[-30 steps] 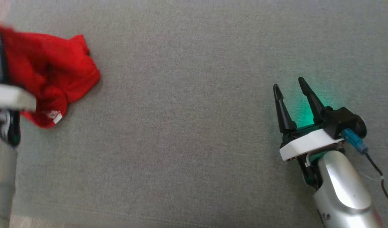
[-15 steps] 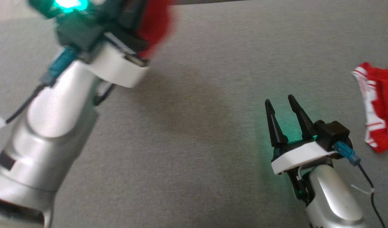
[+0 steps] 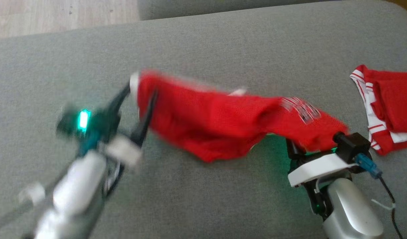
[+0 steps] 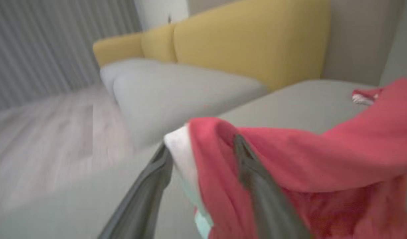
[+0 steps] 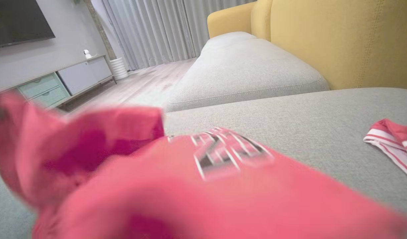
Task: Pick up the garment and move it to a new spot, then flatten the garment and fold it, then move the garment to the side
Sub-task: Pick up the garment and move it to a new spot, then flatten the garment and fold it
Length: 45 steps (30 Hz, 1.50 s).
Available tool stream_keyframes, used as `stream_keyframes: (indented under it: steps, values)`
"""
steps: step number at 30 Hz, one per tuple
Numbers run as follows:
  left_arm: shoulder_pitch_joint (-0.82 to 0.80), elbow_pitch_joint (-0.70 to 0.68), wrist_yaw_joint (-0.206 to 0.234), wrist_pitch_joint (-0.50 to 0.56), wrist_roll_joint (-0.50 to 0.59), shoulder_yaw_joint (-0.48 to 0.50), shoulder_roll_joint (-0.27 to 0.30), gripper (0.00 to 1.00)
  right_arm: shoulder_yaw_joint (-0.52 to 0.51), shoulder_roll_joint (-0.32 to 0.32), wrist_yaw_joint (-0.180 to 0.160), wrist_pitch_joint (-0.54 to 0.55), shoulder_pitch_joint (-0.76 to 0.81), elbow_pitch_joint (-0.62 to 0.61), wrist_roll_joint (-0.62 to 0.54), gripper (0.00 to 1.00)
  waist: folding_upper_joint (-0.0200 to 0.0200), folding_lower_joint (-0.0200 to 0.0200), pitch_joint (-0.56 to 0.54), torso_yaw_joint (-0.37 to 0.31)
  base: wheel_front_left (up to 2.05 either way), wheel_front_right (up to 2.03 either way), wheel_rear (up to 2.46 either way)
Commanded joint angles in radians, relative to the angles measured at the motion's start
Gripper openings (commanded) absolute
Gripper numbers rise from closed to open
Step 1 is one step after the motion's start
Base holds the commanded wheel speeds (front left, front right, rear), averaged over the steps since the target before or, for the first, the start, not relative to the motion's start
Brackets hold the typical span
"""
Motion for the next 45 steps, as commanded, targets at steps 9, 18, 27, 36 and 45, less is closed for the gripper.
stream_keyframes:
  steps: [9,18,27,36,45]
  values:
    - [0.339,-0.099,0.113,-0.012,-0.051,0.288,-0.066,1.0,-0.02,0.009,-0.001,-0.006,0.038,-0.025,-0.015,1.0,0.0,-0.0001,-0.049,0.041,0.0,0.0,0.0]
    - [0.559,-0.272,0.079,-0.012,0.092,0.483,-0.199,1.0,-0.044,0.009,-0.001,-0.006,0.099,-0.027,-0.023,1.0,0.0,-0.0001,-0.132,0.065,0.0,0.0,0.0]
    - [0.653,-0.288,0.01,-0.012,0.159,0.588,-0.254,1.0,-0.055,0.009,-0.001,-0.006,0.167,-0.018,-0.037,1.0,0.0,-0.0001,-0.168,0.073,0.0,0.0,0.0]
    - [0.652,-0.277,-0.02,-0.012,0.173,0.582,-0.263,1.0,-0.011,0.009,-0.001,-0.006,0.159,-0.016,-0.029,1.0,0.0,-0.0001,-0.154,0.102,0.0,0.0,0.0]
    - [0.632,-0.266,-0.021,-0.012,0.153,0.521,-0.263,1.0,0.05,0.009,-0.001,-0.006,0.044,0.079,0.011,1.0,0.0,-0.0001,-0.119,0.163,0.0,0.0,0.0]
